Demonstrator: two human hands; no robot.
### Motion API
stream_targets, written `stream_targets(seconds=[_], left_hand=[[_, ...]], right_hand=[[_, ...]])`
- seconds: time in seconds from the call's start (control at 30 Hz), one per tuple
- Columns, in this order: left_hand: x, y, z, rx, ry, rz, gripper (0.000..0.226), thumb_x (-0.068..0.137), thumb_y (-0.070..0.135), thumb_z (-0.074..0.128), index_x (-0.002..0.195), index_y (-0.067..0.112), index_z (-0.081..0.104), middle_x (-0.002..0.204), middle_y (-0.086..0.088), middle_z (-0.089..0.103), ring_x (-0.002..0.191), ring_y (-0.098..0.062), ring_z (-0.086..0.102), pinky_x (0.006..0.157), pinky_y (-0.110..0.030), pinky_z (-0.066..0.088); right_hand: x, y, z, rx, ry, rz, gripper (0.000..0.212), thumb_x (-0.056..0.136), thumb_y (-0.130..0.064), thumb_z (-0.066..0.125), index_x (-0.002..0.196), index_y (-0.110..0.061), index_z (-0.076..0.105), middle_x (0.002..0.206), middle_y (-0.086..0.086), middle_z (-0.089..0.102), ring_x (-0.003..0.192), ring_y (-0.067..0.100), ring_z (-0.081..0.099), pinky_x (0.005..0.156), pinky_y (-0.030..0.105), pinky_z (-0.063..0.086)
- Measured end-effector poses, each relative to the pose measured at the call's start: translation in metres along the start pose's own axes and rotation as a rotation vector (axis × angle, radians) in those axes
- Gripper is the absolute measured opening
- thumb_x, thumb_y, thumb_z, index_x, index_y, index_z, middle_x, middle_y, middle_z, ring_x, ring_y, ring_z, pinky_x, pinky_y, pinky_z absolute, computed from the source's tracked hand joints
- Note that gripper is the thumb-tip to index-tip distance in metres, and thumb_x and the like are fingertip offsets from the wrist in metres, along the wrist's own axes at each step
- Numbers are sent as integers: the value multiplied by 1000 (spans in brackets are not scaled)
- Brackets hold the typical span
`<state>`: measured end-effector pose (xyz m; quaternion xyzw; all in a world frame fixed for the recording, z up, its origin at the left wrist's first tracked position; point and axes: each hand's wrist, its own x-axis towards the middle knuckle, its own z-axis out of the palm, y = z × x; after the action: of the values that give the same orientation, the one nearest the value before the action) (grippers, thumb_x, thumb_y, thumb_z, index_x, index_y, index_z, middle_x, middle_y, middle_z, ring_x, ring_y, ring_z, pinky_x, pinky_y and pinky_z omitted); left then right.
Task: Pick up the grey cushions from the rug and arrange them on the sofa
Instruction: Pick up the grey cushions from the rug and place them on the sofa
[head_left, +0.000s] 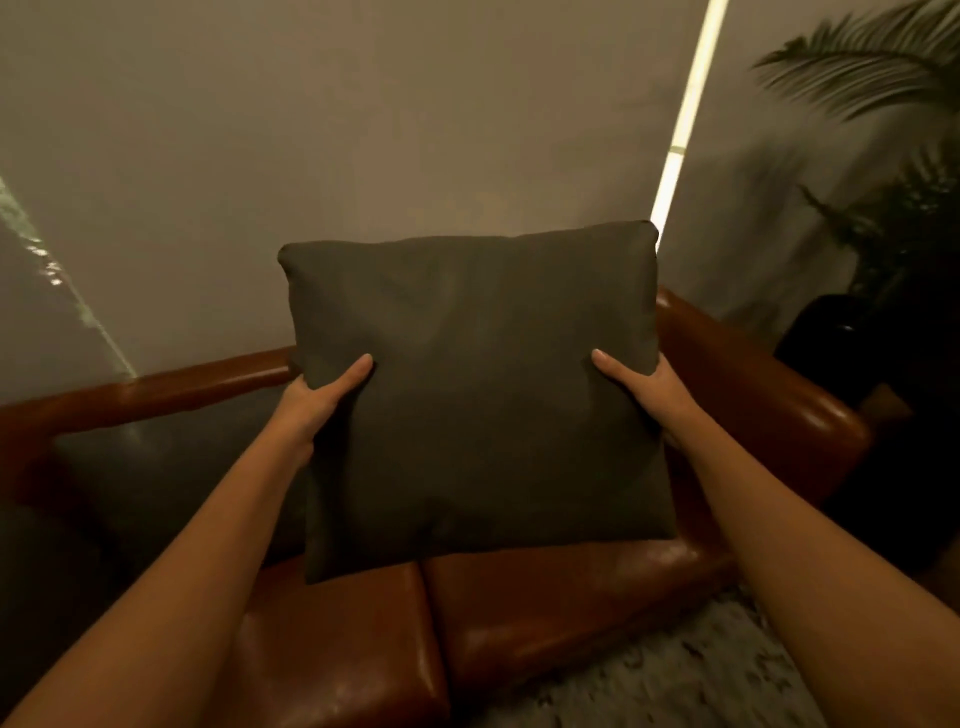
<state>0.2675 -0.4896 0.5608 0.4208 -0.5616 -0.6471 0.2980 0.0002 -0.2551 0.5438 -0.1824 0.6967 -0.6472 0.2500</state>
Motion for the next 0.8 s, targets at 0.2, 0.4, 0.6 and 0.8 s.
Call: stream_targets(seconds=[0.2,0.4,0.6,0.8], left_hand=[[58,4,95,83,-201,-43,78,71,41,77,135,9,47,131,-7,56,116,-28,55,95,-38,46],[95,11,207,170,-430,-41,78,71,41,76,136,9,46,131,-7,56,115,-27,55,91,-37,47],[101,-3,312,212,-600,-80,79,72,39,77,137,10,43,128,-4,55,118,-26,53,92,-36,45],[95,-33,423,213,-698,-149,58,72,23,77,122,11,53,104,-2,65,85,-17,62,74,-31,49]], right_hand=[[14,15,-68,24,211,43,117,38,-60,83,140,-20,42,129,-1,57,112,20,58,91,36,51],[19,27,-142,69,455,83,128,33,-66,84,143,-23,37,136,1,54,117,23,57,96,42,50],[12,54,-213,120,635,118,109,52,-52,82,144,-20,33,138,2,50,121,25,53,97,40,48],[12,93,-287,152,736,121,123,42,-56,84,146,-20,30,141,2,48,126,26,50,106,43,42]])
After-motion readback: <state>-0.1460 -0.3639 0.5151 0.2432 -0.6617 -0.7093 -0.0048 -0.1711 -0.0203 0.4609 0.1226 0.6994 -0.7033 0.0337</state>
